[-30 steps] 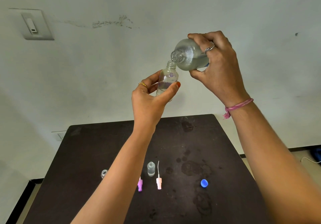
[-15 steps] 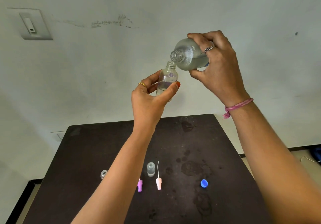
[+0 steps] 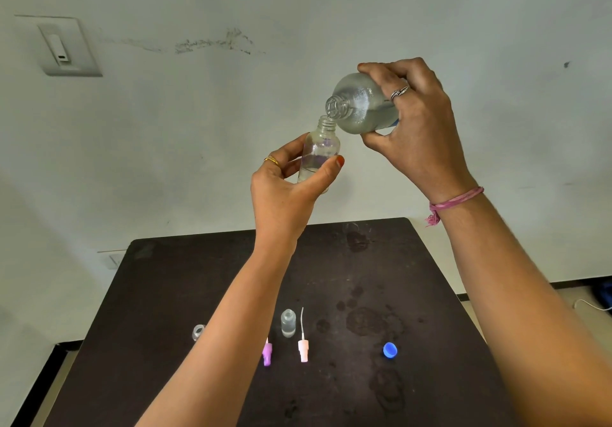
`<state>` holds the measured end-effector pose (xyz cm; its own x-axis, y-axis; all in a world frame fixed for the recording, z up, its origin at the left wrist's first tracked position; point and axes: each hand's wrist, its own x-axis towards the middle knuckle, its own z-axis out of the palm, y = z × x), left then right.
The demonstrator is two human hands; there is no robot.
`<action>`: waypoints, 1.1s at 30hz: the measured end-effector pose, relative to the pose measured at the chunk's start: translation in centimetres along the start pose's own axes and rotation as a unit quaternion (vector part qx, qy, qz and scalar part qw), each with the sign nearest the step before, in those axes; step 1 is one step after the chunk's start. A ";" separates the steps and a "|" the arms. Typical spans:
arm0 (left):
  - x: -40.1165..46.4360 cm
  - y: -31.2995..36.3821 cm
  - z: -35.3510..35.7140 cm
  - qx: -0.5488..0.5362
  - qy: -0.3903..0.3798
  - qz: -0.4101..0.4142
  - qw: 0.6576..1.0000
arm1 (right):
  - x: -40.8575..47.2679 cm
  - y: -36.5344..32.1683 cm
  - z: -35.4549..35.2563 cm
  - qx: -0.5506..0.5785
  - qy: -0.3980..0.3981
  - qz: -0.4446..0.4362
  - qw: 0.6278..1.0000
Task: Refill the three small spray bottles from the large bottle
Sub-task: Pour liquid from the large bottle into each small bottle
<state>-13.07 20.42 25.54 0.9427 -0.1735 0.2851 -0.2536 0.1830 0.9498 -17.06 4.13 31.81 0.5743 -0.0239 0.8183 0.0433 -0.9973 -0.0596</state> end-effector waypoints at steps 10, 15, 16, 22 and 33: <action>0.0 0.2 0.0 0.009 0.003 0.003 1.000 | 0.1 0.0 -0.1 -0.004 0.000 0.000 1.000; -0.1 0.2 0.0 0.009 0.004 0.001 1.000 | 0.0 0.0 -0.1 -0.008 -0.003 0.001 1.000; -0.1 0.2 0.0 0.009 0.004 0.000 1.000 | 0.0 0.1 -0.1 -0.008 -0.003 0.000 1.000; -0.1 0.2 0.0 0.010 0.004 0.000 1.000 | 0.0 0.0 0.0 -0.004 -0.002 -0.001 1.000; -0.1 0.1 0.0 0.006 0.006 0.001 1.000 | 0.0 -0.1 0.0 0.000 0.000 -0.003 1.000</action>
<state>-13.20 20.51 25.63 0.9446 -0.1621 0.2852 -0.2576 0.1716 0.9509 -17.05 4.24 31.84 0.5745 -0.0183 0.8183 0.0470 -0.9974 -0.0553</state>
